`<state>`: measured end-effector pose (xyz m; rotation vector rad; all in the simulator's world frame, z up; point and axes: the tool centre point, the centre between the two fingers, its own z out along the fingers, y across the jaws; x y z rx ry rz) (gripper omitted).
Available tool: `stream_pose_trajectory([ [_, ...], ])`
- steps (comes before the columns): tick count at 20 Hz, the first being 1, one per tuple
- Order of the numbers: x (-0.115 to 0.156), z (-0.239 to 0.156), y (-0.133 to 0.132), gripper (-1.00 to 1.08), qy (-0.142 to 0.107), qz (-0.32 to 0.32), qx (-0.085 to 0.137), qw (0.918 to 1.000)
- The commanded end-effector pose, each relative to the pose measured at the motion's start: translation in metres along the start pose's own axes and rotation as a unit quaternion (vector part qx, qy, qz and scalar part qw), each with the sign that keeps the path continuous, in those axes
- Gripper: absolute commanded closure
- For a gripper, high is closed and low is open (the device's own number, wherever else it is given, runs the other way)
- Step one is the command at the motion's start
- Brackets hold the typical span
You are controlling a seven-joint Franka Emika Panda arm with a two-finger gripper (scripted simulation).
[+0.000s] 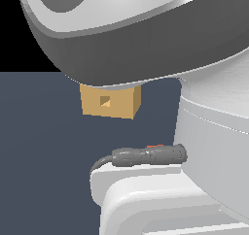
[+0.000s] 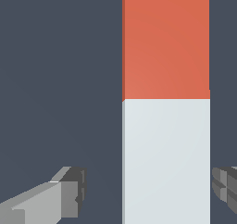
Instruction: Insert the peg into the horizontal hole in a box.
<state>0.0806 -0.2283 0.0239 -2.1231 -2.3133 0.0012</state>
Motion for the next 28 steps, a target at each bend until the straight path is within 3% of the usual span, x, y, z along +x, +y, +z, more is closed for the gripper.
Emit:
stream_pose_trajectory([
  [1, 0.000, 0.006, 0.001, -0.92, 0.000, 0.000, -0.001, 1.0000],
  [5, -0.001, 0.005, 0.002, -0.92, 0.000, 0.000, -0.001, 1.0000],
  [6, -0.001, 0.005, 0.002, 1.08, 0.000, 0.000, -0.001, 1.0000],
  [28, 0.011, 0.003, -0.009, 1.08, 0.000, 0.007, -0.001, 1.0000],
])
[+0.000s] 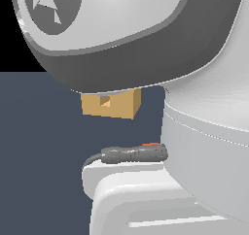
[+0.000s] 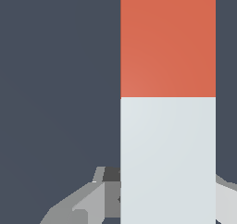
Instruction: Insert the peg into the horizontal hole in a box.
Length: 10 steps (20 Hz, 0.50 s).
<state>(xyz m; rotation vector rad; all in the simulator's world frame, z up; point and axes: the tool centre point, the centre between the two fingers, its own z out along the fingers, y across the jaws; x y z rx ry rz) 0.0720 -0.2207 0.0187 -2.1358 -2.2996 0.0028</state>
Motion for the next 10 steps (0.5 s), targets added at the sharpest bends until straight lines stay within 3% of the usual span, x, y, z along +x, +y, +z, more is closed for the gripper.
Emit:
stream_pose_trajectory([
  [1, 0.005, -0.003, -0.003, 1.08, 0.000, 0.003, -0.001, 1.0000],
  [10, 0.035, -0.008, -0.031, 1.08, 0.000, 0.022, -0.001, 0.9997],
])
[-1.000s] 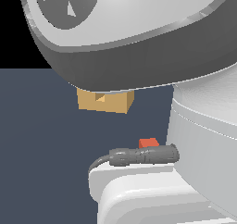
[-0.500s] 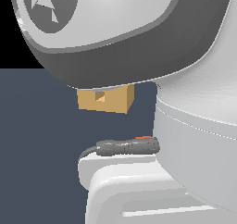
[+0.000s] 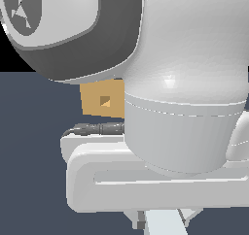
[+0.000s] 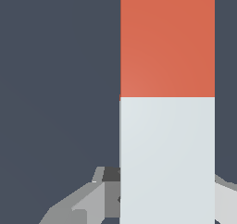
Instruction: Insert the peg into the horizontal hole in a box.
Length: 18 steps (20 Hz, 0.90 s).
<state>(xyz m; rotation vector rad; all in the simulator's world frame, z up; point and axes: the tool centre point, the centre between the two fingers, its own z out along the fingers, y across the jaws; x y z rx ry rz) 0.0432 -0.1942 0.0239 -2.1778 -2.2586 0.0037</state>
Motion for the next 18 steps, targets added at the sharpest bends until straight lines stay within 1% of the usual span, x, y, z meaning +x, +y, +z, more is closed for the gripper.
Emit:
stream_pose_trajectory([
  [1, 0.010, -0.004, -0.008, 1.08, 0.000, 0.007, -0.002, 1.0000],
  [10, 0.054, -0.012, -0.047, 1.08, 0.000, 0.035, -0.002, 0.9994],
  [18, 0.104, -0.021, -0.086, 1.08, 0.000, 0.066, -0.002, 0.9978],
])
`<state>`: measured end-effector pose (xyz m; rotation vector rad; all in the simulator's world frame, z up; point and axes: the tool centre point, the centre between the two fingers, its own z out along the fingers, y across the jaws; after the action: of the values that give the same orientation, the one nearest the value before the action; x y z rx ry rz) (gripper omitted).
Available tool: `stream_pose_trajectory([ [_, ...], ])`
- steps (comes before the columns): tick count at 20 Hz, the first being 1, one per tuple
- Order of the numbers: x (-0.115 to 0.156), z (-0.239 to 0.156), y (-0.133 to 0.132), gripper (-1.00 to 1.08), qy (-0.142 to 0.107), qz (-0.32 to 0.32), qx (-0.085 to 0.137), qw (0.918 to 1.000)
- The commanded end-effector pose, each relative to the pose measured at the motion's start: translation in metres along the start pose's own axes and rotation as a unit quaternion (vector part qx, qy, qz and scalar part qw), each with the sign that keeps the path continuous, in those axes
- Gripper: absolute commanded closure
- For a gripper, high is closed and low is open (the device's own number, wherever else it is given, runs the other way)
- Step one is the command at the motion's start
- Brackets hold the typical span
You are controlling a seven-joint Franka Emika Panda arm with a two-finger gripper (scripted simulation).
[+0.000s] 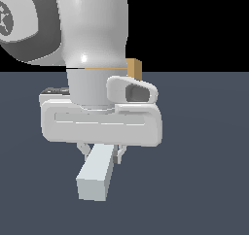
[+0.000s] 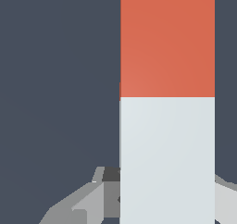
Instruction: Insert the peg into the horizontal hole in a box.
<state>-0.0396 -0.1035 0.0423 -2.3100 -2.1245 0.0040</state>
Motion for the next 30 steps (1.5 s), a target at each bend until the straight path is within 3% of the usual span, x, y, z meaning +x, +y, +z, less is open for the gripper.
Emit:
stream_pose_trajectory([
  [1, 0.016, -0.005, -0.014, 1.08, 0.000, 0.011, -0.002, 0.9999],
  [10, 0.079, -0.016, -0.065, 1.08, 0.000, 0.050, -0.002, 0.9987],
  [17, 0.117, -0.023, -0.090, 1.08, 0.000, 0.073, -0.002, 0.9974],
  [30, 0.140, -0.027, -0.102, 1.08, 0.000, 0.085, -0.002, 0.9964],
])
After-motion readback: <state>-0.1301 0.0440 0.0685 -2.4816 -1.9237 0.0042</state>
